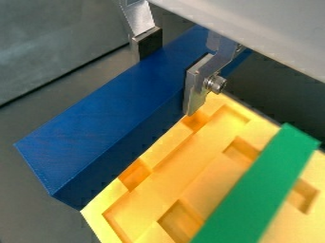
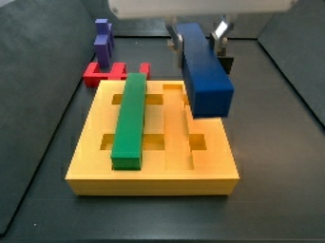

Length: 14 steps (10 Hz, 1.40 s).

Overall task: Pick up the blue object. Move up. Move to above the board. Insert the blue object.
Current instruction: Insert the blue object.

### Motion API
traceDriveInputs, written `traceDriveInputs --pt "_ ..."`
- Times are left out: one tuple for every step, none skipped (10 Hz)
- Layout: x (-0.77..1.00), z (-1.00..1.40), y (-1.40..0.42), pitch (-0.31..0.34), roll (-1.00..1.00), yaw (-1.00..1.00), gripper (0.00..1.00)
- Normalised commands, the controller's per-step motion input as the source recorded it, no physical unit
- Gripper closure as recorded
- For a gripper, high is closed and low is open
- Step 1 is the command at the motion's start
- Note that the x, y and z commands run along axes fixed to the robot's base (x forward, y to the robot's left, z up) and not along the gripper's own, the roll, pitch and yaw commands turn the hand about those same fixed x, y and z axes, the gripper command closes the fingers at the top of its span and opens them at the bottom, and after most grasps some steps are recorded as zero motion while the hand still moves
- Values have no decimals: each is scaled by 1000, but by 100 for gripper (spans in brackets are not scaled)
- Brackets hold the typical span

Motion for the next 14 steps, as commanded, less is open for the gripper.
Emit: traceDriveInputs --pt "0 -994 91 -61 146 43 100" --pt "-54 -926 43 -159 74 40 100" --pt "-71 -906 0 -154 111 60 100" --pt "-334 -800 -43 -196 129 0 100" --pt "-389 -686 -26 -234 97 0 100" --pt "-357 -591 -9 -193 106 0 100" --pt "-340 -400 -63 -141 83 0 100" --pt "-214 -260 -89 -80 76 9 100" --pt "0 -191 -89 0 70 37 100" --pt "183 -209 -111 0 40 0 100" --pt "257 -289 -9 0 0 0 100" --pt "226 -291 0 0 0 -54 100" --pt "120 -303 -17 0 0 -69 100" --pt "0 -303 -43 0 0 -20 100"
